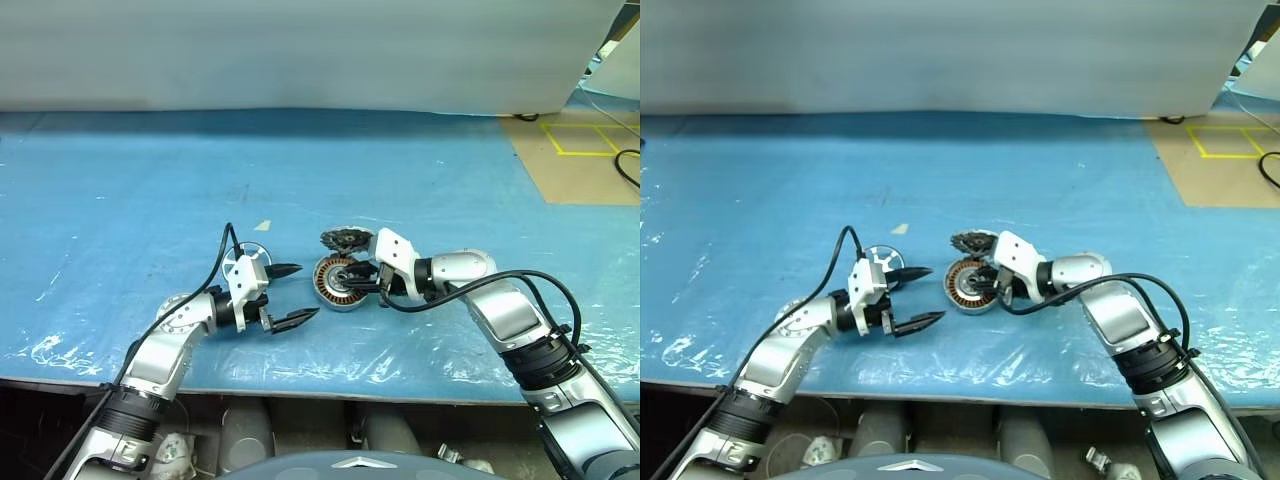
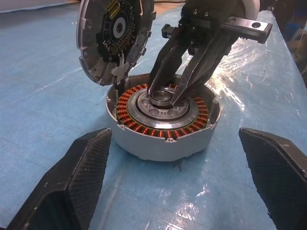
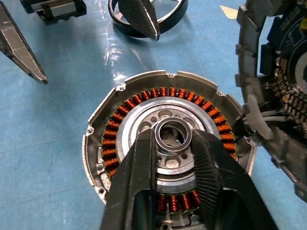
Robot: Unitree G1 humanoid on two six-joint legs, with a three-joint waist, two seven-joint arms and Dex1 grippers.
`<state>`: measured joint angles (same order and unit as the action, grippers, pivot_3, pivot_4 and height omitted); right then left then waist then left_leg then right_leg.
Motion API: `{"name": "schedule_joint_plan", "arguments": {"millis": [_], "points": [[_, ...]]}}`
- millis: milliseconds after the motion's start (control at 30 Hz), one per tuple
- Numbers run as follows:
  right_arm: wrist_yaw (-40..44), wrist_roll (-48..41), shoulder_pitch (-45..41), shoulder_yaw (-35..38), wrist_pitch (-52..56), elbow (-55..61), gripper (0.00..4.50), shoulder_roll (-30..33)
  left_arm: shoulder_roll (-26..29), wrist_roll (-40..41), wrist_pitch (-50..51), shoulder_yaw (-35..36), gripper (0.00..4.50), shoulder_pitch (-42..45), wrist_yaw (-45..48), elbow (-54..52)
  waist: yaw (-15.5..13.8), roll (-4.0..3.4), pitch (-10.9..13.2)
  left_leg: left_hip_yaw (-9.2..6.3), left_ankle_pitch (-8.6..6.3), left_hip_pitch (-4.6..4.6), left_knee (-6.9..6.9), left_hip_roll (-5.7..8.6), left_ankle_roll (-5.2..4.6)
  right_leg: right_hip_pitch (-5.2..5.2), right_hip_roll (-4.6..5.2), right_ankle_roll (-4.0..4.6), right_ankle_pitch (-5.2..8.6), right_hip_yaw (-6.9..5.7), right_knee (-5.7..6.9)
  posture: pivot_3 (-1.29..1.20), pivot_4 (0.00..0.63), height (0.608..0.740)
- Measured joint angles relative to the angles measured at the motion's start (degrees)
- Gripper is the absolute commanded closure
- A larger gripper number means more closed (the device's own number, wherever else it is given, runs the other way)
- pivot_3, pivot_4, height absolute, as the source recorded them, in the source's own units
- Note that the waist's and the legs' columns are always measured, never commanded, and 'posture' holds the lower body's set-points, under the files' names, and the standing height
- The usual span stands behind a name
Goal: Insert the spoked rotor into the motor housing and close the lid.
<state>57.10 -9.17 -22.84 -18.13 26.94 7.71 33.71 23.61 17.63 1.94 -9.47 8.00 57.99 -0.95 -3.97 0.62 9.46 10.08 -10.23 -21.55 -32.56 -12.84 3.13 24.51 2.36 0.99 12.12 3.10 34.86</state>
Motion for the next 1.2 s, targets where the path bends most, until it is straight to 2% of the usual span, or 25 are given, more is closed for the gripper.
{"name": "schedule_joint_plan", "arguments": {"millis": [67,233,267,300,367,500,867,967,1200], "points": [[-0.54,-1.03,0.25,0.53,0.85,0.01,1.87,-1.35,0.0,0.0,0.0,0.0,0.0,0.07,0.02,0.0,0.02,0.0,0.0,0.0,0.0,0.0,0.0,0.0,0.0,0.0,0.0,0.0,0.0,0.0,0.01,0.0,0.15,0.74],[-1.05,-9.99,-0.35,6.93,7.02,2.25,1.87,-5.06,0.07,-0.05,0.0,-0.01,0.0,0.11,0.33,0.08,-0.04,0.0,0.0,0.0,0.0,-0.01,0.0,0.01,0.0,0.0,0.01,0.0,0.0,0.0,0.01,0.0,0.15,0.74],[-1.05,-10.96,-0.78,7.48,7.6,2.55,2.28,-5.06,0.06,-0.09,0.0,-0.03,0.0,0.13,0.36,0.14,-0.04,0.0,0.0,0.0,0.0,-0.01,0.0,0.0,0.0,0.0,0.01,0.0,0.0,0.0,0.0,0.0,0.15,0.74],[-1.08,-11.37,-0.95,7.94,7.96,2.74,2.45,-5.05,0.04,-0.1,0.0,-0.06,0.0,0.14,0.4,0.17,-0.04,0.0,0.0,0.0,0.0,0.0,0.0,0.0,0.0,0.0,0.01,0.0,0.0,-0.01,0.0,0.0,0.15,0.74],[-1.17,-11.44,-0.94,7.89,8.23,2.78,3.15,-4.97,0.01,-0.13,0.0,-0.08,0.0,0.17,0.43,0.39,-0.04,0.0,0.0,0.0,0.01,-0.01,0.01,0.0,0.01,0.01,0.0,0.0,0.0,-0.01,0.0,0.0,0.15,0.74],[-0.94,-9.83,-0.27,5.65,6.85,2.83,4.46,-3.56,-0.08,-0.22,-0.01,-0.11,0.0,0.25,0.42,0.5,-0.05,0.0,0.0,0.0,0.02,-0.01,0.02,0.0,0.03,0.01,0.01,0.0,0.0,-0.01,-0.01,0.0,0.15,0.74],[-1.16,-3.67,1.14,0.83,2.25,1.28,4.46,-2.54,-0.13,-0.28,-0.03,-0.11,0.0,0.2,0.25,0.5,-0.03,0.0,0.0,0.0,0.02,-0.02,0.01,0.0,0.03,0.01,0.01,0.0,0.0,-0.01,-0.02,0.0,0.15,0.74],[-1.04,-1.46,1.81,-0.41,-2.03,-0.75,4.46,-1.66,-0.03,-0.28,-0.02,-0.07,0.0,-0.17,0.17,0.41,-0.03,-0.01,-0.01,0.0,0.02,-0.01,0.01,0.01,0.03,0.0,0.01,0.0,0.0,0.0,-0.03,0.0,0.15,0.74],[-1.25,-2.4,2.04,0.71,-2.47,-2.64,4.46,-2.93,0.51,-0.23,0.28,-0.05,0.0,-1.4,-0.1,-0.46,-0.01,0.0,-0.01,0.0,-0.08,0.06,0.0,0.01,-0.14,-0.07,0.03,-0.01,0.0,-0.01,-0.01,0.0,0.15,0.74]]}}
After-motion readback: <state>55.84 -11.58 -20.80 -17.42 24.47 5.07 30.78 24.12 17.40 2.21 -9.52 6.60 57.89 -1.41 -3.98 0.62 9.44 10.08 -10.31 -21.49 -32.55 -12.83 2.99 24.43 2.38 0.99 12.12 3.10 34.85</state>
